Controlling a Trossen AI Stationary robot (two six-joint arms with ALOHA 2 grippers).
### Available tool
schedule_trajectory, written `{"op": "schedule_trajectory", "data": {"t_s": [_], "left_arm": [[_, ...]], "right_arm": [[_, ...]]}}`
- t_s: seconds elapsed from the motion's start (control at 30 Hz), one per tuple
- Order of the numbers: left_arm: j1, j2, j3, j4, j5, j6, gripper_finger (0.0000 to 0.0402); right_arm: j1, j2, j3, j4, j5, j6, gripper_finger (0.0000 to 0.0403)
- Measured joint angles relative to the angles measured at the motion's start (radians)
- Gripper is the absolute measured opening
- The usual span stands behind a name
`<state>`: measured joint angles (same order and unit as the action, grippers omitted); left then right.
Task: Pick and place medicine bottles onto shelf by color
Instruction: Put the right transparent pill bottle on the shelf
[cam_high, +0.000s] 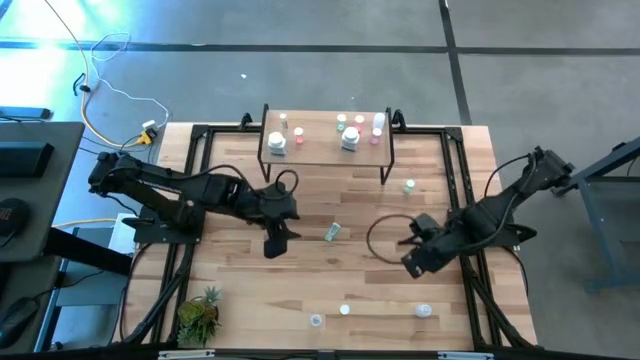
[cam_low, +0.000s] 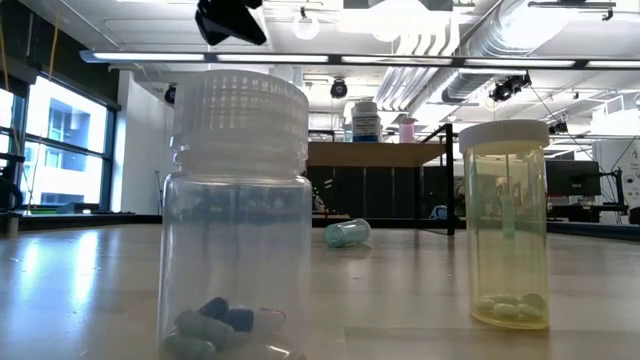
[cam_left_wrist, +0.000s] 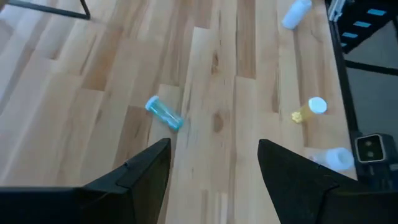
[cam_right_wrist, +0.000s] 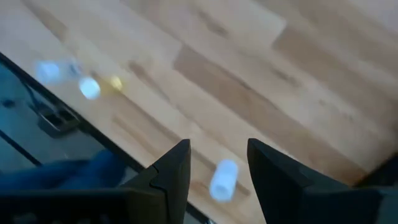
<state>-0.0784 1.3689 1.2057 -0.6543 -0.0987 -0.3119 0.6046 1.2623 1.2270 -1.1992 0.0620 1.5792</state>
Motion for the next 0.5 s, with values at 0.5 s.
{"op": "schedule_trajectory", "data": {"t_s": [0.5], "left_arm": [[-0.076,0.0,0.0,0.001,-0.048,-0.045,0.0232]], "right_arm": [[0.175,0.186,0.0,0.051,-0.109,0.176,0.0224]]}}
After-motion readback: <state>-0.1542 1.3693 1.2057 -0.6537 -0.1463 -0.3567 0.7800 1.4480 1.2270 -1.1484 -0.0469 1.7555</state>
